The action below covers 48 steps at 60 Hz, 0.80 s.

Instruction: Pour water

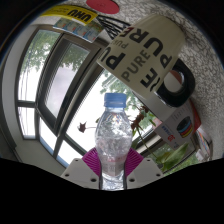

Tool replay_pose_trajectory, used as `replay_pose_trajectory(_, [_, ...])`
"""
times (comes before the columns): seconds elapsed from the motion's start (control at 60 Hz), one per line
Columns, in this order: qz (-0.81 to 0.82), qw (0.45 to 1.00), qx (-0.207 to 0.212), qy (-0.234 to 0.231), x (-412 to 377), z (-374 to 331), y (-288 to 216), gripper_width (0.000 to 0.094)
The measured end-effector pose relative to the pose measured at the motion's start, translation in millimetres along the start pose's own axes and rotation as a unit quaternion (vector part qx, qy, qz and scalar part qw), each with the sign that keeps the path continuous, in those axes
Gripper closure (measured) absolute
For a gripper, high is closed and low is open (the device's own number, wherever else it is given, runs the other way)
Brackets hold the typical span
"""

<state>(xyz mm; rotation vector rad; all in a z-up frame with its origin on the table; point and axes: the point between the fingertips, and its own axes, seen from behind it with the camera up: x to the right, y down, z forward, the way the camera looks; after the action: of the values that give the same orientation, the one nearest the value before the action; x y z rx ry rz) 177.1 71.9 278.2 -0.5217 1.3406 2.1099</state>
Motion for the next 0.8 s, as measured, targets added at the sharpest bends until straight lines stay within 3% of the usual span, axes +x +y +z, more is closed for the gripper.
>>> replay_pose_trajectory(0.183, [-0.103,0.993,-0.043,0.024,-15.9,7.6,22.6,0.0670])
replay_pose_trajectory(0.35, [-0.357,0.928,-0.107,-0.016,-99.3,23.4,86.1,0.0670])
replay_pose_trajectory(0.45, [-0.556,0.823,-0.114,-0.042,-147.0,38.2,107.5,0.0671])
replay_pose_trajectory(0.6, [-0.788,0.610,-0.068,-0.046,-211.6,48.0,95.0,0.0673])
replay_pose_trajectory(0.717, [-0.885,0.464,-0.045,0.010,-208.5,49.6,29.7,0.0671])
replay_pose_trajectory(0.8, [-0.910,0.405,-0.048,0.078,-188.4,37.6,-37.0,0.0671])
